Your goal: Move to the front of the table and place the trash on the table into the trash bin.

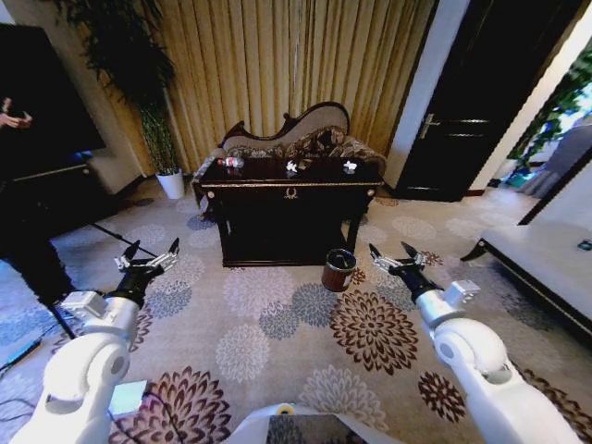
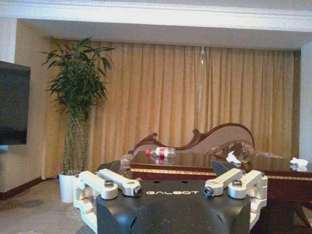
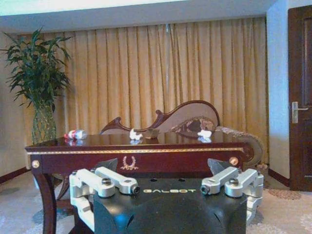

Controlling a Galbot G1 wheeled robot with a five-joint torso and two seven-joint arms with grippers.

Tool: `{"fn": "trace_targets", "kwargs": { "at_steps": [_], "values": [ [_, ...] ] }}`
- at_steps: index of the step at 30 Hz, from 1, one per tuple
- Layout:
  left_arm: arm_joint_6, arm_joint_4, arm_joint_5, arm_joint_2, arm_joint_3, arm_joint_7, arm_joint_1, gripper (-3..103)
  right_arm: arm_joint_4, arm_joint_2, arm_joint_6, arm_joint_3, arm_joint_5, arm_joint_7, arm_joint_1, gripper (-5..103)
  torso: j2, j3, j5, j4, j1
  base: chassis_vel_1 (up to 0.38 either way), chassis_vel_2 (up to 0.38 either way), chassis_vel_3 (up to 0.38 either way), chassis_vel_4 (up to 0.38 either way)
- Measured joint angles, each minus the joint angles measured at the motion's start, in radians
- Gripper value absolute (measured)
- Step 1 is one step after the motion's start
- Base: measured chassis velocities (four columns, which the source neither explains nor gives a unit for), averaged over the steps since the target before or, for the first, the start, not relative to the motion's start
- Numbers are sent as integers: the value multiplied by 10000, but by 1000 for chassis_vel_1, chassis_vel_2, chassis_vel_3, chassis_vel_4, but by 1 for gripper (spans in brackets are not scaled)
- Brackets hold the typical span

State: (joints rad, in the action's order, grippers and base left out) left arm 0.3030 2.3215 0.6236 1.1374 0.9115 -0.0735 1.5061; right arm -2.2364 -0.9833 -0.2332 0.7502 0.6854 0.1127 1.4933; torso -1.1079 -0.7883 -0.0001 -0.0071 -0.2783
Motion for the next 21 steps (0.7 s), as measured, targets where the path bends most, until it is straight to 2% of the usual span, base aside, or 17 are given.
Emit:
{"fn": "trace_targets", "kwargs": {
  "at_steps": [21],
  "values": [
    [-125, -76, -18, 51, 32, 99, 94, 100, 58, 4, -56, -13, -112, 19, -50, 100, 0, 0, 0, 0, 0, 0, 0, 0, 0]
  ]
}}
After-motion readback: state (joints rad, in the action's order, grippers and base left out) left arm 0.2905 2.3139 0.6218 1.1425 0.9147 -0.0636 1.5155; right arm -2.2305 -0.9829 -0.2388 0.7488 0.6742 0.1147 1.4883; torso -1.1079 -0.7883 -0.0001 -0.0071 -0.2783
